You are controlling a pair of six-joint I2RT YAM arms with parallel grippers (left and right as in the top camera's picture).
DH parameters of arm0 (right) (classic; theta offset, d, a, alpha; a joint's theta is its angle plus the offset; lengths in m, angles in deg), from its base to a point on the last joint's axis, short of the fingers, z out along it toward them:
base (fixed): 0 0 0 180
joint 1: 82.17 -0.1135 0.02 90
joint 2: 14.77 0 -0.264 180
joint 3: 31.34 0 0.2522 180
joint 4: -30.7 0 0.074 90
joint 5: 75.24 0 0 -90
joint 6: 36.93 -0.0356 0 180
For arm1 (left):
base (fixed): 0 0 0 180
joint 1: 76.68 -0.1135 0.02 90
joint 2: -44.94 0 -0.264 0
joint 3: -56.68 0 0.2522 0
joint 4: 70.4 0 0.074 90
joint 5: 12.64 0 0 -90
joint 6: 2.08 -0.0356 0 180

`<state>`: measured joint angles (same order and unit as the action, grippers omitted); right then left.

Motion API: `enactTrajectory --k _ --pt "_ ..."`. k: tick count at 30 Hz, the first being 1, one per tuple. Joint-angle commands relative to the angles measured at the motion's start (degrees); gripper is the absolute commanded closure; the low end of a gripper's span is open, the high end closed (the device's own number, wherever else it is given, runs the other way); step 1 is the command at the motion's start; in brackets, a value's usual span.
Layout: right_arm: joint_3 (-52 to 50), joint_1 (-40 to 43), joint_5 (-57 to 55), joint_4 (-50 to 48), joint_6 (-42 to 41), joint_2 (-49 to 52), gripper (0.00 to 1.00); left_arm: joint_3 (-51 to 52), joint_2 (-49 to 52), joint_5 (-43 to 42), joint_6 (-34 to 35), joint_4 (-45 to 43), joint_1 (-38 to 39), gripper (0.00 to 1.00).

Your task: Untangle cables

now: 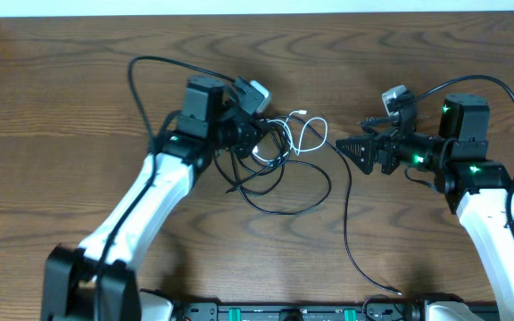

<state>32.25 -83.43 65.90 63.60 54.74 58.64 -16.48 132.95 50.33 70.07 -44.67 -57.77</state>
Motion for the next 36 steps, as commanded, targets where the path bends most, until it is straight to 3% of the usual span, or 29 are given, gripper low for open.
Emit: enactTrajectory --k 1,13,17,28,36 --pt "-0.1 -0.3 -0.3 0.1 -0.8 0.1 0.07 -0.8 4.5 0.7 -2.1 0.2 2.5 0.54" --pt "-0.1 -0.3 -1.5 0.3 -1.5 0.1 0.03 -0.8 13.0 16.7 -3.3 2.2 8.6 0.49" --pt "-0.1 -0.3 -1.5 0.3 -1.4 0.1 0.02 -0.8 16.5 17.2 -2.4 2.0 8.8 0.39" --pt "-0.1 -0.3 -1.7 0.4 -1.4 0.1 0.01 -0.9 16.4 15.6 0.1 1.7 11.5 0.33" --pt "-0.1 -0.3 -1.7 0.4 -1.6 0.1 0.01 -0.9 10.2 18.8 0.5 1.7 11.6 0.33"
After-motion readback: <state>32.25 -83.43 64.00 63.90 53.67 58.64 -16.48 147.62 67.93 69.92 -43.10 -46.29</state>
